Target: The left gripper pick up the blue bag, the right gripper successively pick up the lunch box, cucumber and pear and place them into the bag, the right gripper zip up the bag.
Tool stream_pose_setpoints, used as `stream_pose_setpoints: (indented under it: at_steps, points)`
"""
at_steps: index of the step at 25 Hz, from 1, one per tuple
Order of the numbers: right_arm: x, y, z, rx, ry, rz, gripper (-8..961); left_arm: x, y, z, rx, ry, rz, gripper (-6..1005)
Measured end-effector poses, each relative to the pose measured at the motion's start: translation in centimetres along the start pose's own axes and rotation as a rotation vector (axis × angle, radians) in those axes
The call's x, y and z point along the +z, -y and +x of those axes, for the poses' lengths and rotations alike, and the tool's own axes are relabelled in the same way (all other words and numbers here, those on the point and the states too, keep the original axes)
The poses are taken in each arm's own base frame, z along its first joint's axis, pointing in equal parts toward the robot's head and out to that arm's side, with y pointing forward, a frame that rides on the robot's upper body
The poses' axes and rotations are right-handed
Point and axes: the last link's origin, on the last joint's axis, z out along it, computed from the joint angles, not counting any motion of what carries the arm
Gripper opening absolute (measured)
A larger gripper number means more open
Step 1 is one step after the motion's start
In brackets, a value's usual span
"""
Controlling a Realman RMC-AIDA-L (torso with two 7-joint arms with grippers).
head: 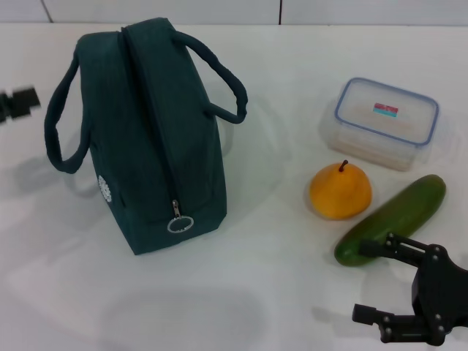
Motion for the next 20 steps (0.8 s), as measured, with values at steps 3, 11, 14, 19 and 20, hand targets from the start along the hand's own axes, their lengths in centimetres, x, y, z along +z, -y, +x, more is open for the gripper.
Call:
stream_pose_setpoints:
  at_steps: [3,11,14,19,20]
  points:
    - [0.1,0.0,0.0,-0.001,0.0,-0.001,875,0.5,-0.8,2.0,-0.004,0.033,0.035,869]
    - [0.0,0.3,-0.2,-0.005,0.009,0.013,872,4.5,-4.6,7.0,-0.059,0.217,0.289,868]
    - [0.0,0.2,-0.1,-0.003,0.01,0.017,871,5.7,-4.8,6.9,-0.071,0.274,0.338,868]
    - [-0.1,0.1,0.1,0.004,0.004,0.021,870,7.2,-5.3,6.8,-0.085,0.328,0.34,867]
    - [-0.1,0.1,0.1,0.004,0.002,0.023,869,7.4,-5.4,6.7,-0.088,0.336,0.34,867]
